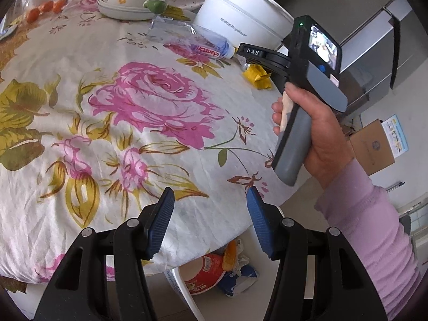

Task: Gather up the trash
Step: 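Reach the right gripper to the yellow snack bag and close on it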

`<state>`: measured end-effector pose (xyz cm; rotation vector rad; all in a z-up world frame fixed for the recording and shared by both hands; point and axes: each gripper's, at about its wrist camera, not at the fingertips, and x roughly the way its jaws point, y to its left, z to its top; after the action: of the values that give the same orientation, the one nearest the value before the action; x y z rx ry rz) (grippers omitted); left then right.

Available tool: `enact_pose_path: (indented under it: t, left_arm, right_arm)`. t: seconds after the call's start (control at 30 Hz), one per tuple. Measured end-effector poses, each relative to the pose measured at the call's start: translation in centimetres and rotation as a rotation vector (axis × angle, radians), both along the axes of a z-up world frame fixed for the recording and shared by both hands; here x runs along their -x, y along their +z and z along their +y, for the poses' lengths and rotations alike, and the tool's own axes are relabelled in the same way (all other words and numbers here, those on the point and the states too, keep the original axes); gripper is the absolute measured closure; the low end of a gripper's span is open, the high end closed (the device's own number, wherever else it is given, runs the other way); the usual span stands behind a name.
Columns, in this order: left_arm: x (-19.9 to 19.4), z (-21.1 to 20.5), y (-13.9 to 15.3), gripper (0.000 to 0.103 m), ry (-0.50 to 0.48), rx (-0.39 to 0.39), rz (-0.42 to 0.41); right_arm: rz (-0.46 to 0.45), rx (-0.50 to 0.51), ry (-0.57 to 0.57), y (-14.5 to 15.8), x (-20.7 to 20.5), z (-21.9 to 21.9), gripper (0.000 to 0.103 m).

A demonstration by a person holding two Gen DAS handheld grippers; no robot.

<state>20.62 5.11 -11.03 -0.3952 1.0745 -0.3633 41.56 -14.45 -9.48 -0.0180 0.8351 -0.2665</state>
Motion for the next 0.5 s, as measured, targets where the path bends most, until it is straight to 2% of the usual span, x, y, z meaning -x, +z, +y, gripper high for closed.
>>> enact_pose_path:
  t: [0.07,0.2,0.33,0.43,0.5]
  left_arm:
    - [-0.1,0.2,0.0,0.047,0.002,0.006,0.001]
    - [-0.2,0.5,-0.1,0.047,0.004,0.011,0.011]
    - [-0.3,0.7,-0.3,0.047,0.01,0.009,0.017]
    - [-0.5,1.0,-0.6,0.047,0.016,0.007,0.024]
    - [-0.7,1.0,-0.8,0.047,0.018,0.006,0.031]
  right_arm:
    - [0.01,0.002,0.004,-0.4,-0.7,0.0,0.008]
    - [0.048,-0.03,0.02,-1.4,-2.0,-0.1,0.021]
    - [0.064,-0.057,0.021,-2.1,-2.8,-0.2,0.028]
    - [0.082,-0.084,0.037,-2.7,-3.2,-0.3,0.04]
    - [0.103,-0.096,0.043,-3.2,-3.6,-0.6,0.054]
